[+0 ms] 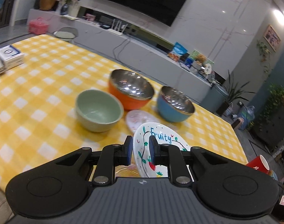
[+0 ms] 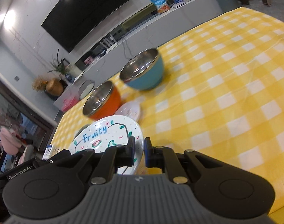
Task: Organize plates and bowls
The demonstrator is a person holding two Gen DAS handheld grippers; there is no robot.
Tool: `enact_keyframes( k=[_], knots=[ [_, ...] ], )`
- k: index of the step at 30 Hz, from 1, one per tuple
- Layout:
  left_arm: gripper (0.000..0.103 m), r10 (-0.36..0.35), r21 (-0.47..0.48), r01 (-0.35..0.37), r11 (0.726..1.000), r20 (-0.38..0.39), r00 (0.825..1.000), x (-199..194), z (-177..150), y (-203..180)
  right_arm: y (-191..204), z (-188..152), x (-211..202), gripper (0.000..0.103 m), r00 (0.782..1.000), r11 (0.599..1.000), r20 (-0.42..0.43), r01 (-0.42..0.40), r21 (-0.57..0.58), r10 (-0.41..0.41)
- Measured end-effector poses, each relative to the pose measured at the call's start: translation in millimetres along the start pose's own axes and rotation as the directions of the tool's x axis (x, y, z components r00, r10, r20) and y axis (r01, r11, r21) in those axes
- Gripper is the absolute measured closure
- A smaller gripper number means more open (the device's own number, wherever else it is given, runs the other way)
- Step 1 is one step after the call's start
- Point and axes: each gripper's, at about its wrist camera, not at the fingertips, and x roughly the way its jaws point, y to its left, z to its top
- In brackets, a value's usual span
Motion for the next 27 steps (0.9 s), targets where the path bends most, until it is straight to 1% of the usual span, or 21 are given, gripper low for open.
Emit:
enact_keyframes(
  k=[4,8,16,27],
  knots=[
    [0.083,0.025,-0.034,-0.026,0.999,-0.016,1.0,-3,-8,19,9,-11,9,0.095,1.0,1.0,-0.023,0.006,-0.027,-0.007],
    [0.083,0.05,-0.048,-0.052,0.997,-0.043,0.998,3,-16,31,9,-18,22,0.095,0.999,0.999,-0.046,0.022,-0.043,-0.024],
    [0.083,0.083,-0.034,-0.087,0.996,-0.089,0.993,13,-32,43,9,-27,33,0.095,0.997,0.995,-0.058,0.051,-0.088,-0.057],
    [0.083,0.143,0.032,-0.14,0.99,-0.094,0.985,18,-41,39,19,-38,42,0.095,0.995,0.974,-0.021,0.095,-0.205,-0.101]
  ],
)
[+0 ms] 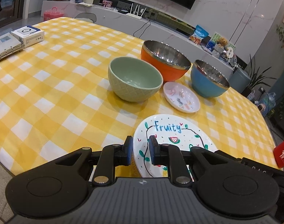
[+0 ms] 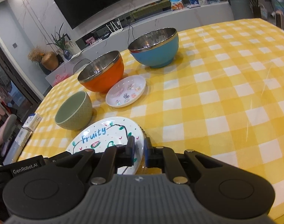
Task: Organize plates and bowls
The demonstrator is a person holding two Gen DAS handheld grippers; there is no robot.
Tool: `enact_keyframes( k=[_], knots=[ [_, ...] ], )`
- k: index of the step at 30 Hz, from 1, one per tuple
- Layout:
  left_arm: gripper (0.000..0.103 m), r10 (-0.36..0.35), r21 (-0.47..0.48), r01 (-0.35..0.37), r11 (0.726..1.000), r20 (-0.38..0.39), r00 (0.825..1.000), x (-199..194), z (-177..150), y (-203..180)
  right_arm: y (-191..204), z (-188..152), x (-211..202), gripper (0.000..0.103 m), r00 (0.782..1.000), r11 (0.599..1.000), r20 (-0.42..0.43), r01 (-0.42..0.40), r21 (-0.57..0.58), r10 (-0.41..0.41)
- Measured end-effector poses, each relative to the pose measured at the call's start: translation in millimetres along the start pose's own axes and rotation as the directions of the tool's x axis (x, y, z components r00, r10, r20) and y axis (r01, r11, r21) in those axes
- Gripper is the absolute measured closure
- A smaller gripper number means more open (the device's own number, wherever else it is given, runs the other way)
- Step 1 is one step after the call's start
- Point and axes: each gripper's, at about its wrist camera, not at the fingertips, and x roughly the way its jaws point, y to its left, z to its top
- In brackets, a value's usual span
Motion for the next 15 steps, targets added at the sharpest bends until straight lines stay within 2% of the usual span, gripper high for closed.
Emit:
enact_keyframes(
  k=[15],
  knots=[
    [0.085,0.05,0.074,-0.05,0.996,-0.004,0.999,4,-8,-6,13,-10,4,0.096,0.996,0.987,0.063,0.074,-0.142,-0.065]
  ],
)
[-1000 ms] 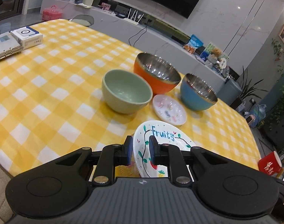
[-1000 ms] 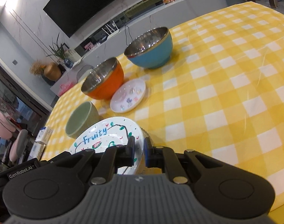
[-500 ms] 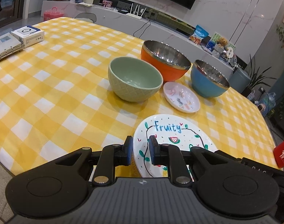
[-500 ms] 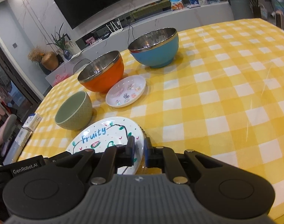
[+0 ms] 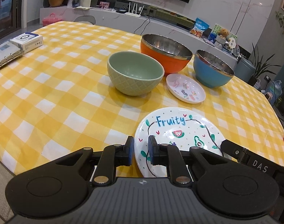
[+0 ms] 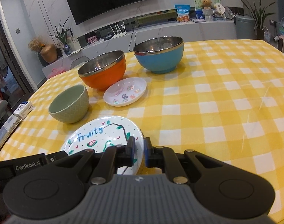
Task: Organize plates and bowls
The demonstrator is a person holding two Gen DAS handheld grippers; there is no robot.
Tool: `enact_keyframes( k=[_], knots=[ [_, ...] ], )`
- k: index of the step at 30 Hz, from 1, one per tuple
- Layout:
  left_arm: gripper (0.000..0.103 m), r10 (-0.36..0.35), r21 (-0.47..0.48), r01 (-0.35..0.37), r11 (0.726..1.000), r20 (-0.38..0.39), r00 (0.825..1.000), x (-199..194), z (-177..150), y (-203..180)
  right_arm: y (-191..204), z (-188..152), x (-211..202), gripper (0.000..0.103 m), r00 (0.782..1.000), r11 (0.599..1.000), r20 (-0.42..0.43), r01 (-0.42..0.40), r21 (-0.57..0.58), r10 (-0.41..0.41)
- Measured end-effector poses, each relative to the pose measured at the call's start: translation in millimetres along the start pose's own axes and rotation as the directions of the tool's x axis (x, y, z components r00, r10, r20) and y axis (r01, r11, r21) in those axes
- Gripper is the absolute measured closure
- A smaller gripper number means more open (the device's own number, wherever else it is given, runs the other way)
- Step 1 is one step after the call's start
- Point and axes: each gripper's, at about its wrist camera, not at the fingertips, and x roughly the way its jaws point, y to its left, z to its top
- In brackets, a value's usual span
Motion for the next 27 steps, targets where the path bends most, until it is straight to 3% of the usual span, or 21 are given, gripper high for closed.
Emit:
enact_keyframes(
  k=[5,10,14,20,27],
  knots=[
    [0.085,0.014,0.01,-0.014,1.0,0.005,1.0,-1,0,-3,10,-5,2,0.095,0.999,0.995,0.022,0.041,-0.092,-0.04],
    [0.084,0.038,0.028,-0.039,0.999,0.039,0.999,-5,3,-5,6,-3,4,0.091,1.0,0.996,0.013,0.027,-0.079,-0.026],
    [0.076,0.033,0.008,-0.033,0.999,0.049,0.998,-9,14,-7,3,3,-1,0.071,0.999,0.998,0.032,0.032,-0.058,-0.03],
    [0.073,-0.042,0.001,0.042,0.999,0.055,0.998,-1,43,-28,-1,22,1,0.071,0.999,1.0,0.048,0.015,-0.005,-0.015],
    [0.071,-0.076,-0.003,0.076,0.997,0.04,0.996,28,67,-53,-14,44,19,0.071,0.999,0.998,0.047,0.0,0.063,-0.003]
  ],
)
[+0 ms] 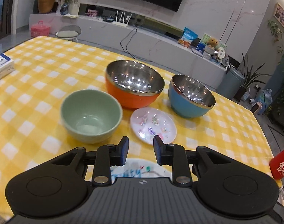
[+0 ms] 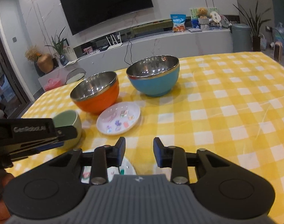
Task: Organize plates and bowls
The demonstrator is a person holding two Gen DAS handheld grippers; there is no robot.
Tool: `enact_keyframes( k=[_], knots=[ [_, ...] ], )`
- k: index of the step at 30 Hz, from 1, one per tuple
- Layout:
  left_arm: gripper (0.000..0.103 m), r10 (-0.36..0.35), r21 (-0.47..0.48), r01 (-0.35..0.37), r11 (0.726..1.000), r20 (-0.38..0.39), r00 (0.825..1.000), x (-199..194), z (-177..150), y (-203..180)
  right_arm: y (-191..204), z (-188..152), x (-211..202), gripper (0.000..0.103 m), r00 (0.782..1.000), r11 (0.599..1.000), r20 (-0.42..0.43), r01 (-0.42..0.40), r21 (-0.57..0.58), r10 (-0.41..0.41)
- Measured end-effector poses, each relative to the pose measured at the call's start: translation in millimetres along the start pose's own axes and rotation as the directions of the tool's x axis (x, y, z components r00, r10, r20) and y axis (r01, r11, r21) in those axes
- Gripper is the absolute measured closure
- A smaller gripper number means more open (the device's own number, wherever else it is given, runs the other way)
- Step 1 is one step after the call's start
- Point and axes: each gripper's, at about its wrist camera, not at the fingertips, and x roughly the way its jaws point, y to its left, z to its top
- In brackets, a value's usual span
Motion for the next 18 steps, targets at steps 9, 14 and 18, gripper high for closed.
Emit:
enact_keyframes(
  k=[9,14,18],
  knots=[
    [0.071,0.033,-0.029,-0.034,0.999,-0.049,0.998,46,6,2,-11,22,43,0.079,0.997,0.996,-0.039,-0.069,0.052,0.071],
    [0.075,-0.018,-0.085,0.012,0.996,-0.062,0.998,61,7,9,-16,27,70,0.083,0.992,0.993,-0.078,-0.092,0.078,0.098],
    [0.075,-0.014,-0.114,0.004,0.993,-0.083,0.996,70,6,10,-19,29,85,0.084,0.99,0.99,-0.09,-0.101,0.102,0.111]
  ],
)
